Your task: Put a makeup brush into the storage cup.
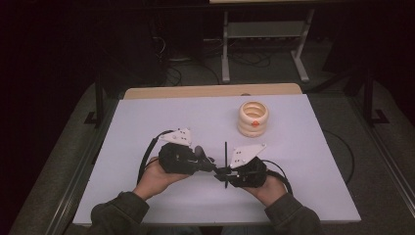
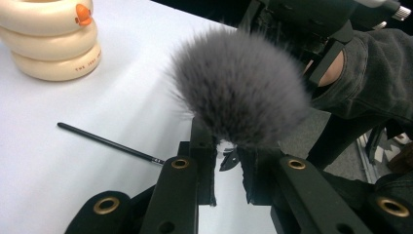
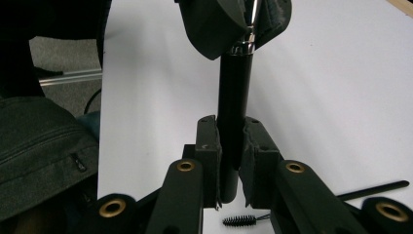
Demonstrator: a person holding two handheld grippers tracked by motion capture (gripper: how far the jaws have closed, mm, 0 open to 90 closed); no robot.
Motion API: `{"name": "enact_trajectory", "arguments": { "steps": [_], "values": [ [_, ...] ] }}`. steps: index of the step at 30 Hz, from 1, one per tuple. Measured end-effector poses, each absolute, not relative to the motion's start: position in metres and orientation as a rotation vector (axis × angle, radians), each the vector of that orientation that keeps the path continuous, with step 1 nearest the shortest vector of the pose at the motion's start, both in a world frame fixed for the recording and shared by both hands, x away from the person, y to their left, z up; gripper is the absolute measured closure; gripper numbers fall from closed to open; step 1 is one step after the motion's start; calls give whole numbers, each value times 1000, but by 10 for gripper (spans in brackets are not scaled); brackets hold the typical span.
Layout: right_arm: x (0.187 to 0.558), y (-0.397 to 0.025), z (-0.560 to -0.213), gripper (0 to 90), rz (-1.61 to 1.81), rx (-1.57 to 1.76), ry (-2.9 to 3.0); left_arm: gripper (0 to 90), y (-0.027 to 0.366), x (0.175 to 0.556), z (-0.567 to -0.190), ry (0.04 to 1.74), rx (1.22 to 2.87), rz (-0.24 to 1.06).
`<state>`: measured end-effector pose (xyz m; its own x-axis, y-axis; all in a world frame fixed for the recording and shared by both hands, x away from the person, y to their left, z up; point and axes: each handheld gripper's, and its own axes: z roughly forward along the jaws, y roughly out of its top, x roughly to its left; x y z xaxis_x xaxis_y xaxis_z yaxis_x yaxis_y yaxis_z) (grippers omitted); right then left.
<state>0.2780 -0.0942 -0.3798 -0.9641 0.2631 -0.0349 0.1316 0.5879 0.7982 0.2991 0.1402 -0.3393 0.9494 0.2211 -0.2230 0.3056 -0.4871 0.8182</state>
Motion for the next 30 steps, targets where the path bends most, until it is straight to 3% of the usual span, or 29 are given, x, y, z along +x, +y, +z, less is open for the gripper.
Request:
{"name": "enact_trajectory", "arguments": {
  "steps": [5, 30],
  "values": [
    [276, -97, -384, 790, 1484, 472, 2625, 687, 139, 298, -340, 384, 2093, -92],
    [278, -97, -387, 789, 1573, 506, 2601, 751, 141, 299, -336, 402, 2035, -67]
  ]
}}
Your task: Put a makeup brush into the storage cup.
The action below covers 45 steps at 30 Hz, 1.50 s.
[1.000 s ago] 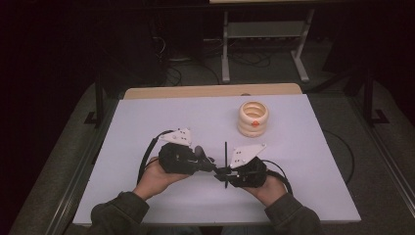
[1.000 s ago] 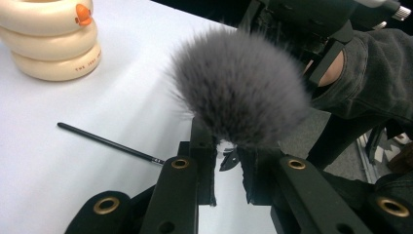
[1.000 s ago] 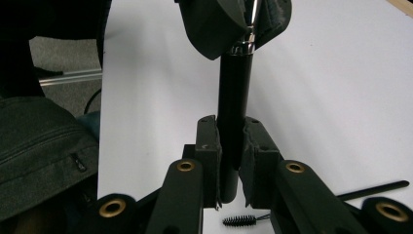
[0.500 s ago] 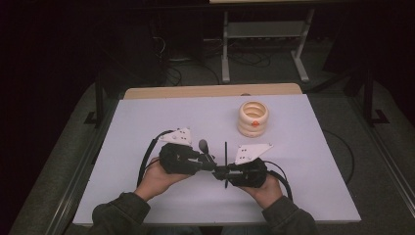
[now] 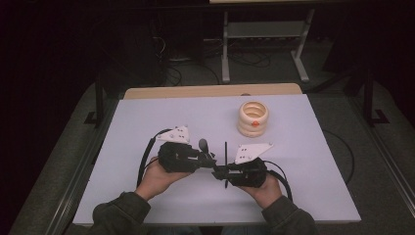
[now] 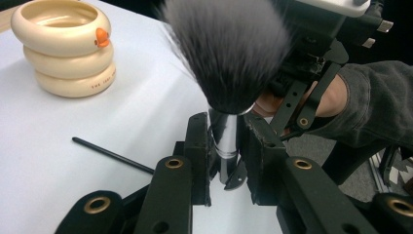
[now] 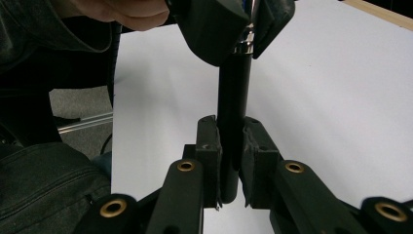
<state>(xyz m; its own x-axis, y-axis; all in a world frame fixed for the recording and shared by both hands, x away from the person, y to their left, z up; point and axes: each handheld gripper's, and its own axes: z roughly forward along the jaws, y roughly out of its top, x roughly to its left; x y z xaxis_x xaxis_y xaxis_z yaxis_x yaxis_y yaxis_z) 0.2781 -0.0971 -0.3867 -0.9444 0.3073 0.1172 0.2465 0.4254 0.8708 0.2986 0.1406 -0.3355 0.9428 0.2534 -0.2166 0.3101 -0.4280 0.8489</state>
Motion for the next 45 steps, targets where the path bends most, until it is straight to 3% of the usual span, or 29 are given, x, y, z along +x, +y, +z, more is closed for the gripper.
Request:
{"name": "enact_trajectory", "arguments": {
  "steps": [9, 17, 45],
  "values": [
    [279, -98, -387, 775, 1576, 504, 2609, 774, 136, 300, -334, 381, 2048, -72],
    [281, -106, -386, 599, 1520, 554, 2624, 775, 137, 300, -332, 386, 2093, -26],
    [280, -159, -385, 411, 1417, 738, 2566, 775, 137, 313, -334, 428, 2133, 6]
  ]
}}
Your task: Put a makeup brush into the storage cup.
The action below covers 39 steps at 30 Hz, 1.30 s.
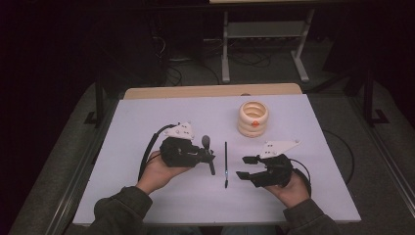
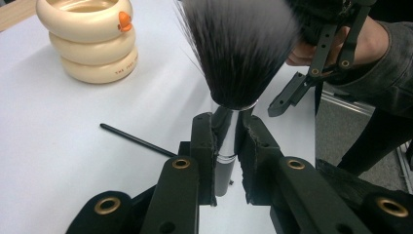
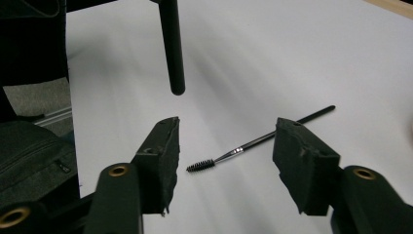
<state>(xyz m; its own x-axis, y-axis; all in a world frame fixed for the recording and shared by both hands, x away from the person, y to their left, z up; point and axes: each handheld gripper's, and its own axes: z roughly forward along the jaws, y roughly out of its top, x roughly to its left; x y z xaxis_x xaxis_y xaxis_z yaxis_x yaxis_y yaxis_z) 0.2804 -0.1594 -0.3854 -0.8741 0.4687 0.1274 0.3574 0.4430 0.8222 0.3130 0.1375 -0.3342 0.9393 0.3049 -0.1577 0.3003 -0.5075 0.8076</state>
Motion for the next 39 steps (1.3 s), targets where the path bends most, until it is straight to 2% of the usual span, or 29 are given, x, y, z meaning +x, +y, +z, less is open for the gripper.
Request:
{"name": "enact_trajectory", "arguments": {
  "steps": [39],
  "values": [
    [278, -206, -395, 293, 1355, 918, 2461, 775, 119, 342, -317, 432, 2134, -2]
  ]
}}
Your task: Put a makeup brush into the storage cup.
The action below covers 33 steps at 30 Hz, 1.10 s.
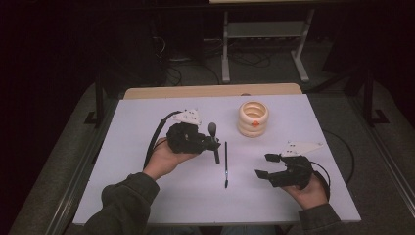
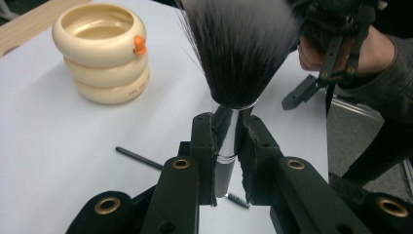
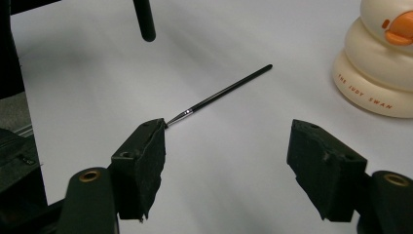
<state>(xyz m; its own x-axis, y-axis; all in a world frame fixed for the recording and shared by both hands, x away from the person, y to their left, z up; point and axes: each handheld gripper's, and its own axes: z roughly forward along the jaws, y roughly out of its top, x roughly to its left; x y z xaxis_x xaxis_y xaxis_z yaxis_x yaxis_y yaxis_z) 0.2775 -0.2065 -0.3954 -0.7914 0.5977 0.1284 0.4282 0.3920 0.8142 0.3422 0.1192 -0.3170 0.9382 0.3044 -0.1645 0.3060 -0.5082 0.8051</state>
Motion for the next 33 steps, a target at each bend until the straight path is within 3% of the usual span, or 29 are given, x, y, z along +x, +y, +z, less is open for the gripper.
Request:
{"name": "enact_trajectory", "arguments": {
  "steps": [33],
  "values": [
    [278, -208, -398, 267, 1319, 910, 2474, 775, 63, 413, -300, 435, 2165, 36]
  ]
}}
